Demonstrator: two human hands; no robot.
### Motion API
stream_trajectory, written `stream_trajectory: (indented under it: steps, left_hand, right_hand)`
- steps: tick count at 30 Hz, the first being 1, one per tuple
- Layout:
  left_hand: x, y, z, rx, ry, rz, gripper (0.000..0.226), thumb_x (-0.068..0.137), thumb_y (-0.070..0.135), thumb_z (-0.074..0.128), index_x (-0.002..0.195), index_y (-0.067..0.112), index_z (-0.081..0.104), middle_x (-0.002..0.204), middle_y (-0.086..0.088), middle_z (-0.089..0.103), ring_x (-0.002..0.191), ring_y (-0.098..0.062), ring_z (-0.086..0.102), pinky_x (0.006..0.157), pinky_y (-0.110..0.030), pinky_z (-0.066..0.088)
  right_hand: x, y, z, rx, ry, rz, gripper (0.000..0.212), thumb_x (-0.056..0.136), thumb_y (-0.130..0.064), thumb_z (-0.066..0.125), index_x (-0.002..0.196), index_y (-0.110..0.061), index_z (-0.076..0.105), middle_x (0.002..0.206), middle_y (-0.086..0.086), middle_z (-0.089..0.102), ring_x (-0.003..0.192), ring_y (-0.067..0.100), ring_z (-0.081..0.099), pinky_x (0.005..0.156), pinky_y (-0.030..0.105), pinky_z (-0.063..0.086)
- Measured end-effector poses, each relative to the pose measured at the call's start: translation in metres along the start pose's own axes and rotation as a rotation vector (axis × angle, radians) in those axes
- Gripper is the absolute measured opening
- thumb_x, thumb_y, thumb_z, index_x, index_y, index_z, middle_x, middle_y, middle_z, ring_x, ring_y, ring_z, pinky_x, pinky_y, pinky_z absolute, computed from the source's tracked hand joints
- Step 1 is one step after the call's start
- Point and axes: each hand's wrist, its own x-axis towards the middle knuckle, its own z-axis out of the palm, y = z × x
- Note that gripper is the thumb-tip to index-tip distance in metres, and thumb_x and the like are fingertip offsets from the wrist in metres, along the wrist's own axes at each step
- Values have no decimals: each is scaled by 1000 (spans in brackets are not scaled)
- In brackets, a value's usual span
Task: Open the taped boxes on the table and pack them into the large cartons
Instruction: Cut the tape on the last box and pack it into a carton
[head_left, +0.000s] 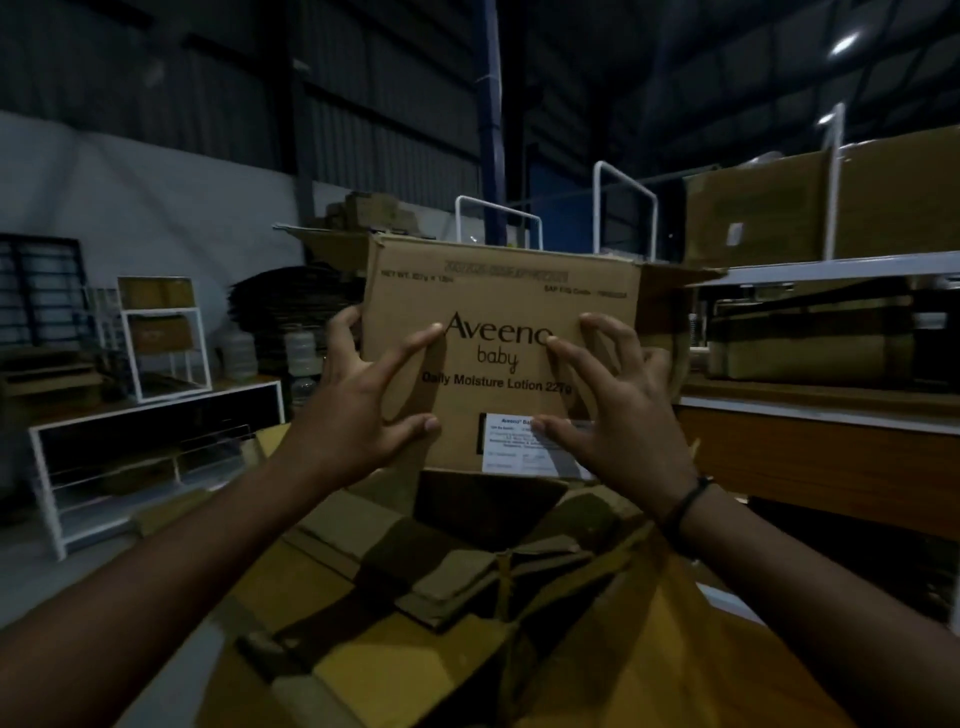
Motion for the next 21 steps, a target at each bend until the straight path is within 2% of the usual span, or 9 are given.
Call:
stream_trajectory:
  steps: [5,11,14,17,19,21]
  left_hand:
    - [1,-60,14,-28,-81,-23,97,75,41,87,149,62,28,158,11,-4,147,-36,29,107,-55,49]
    - [14,-105,47,-84,-137,-46,95,74,45,88,149,61,30,160,3,2,147,-35,26,111,-53,45]
    - [19,-124,65,-121,-138,-29,95,74,45,87,151,56,33,159,2,4,145,-25,25,114,-42,37]
    - [21,-148,80,-164,-146,-17,94,74,46,86,149,60,30,159,9,1,133,-8,18,110,-38,40]
    - [24,-165,86,-185,-172,-24,95,74,46,86,148,63,28,158,13,0,135,-10,21,110,-42,44]
    - [27,-180,91,-203,-204,-34,96,75,46,85,148,63,27,158,14,0,143,-21,27,108,-48,48]
  right_hand:
    - [9,-17,40,-7,-149,23,87,73,-51,83,148,-40,41,160,-4,15,126,35,28,96,41,47]
    - [21,-17,70,-91,-251,61,89,73,-53,82,149,-44,37,161,-5,11,127,35,27,99,42,43]
    - [24,-16,86,-126,-270,54,91,73,-53,82,149,-44,35,161,-4,9,126,35,27,100,42,43]
    - [29,-20,97,-185,-326,48,95,74,-54,80,152,-45,26,161,-5,0,127,31,22,103,40,43]
    - [35,-27,102,-212,-372,40,97,75,-56,79,153,-48,22,161,-6,-4,129,30,19,104,39,43]
    - [41,-34,106,-220,-401,14,97,74,-56,79,152,-48,21,160,-5,-3,129,31,19,102,39,45]
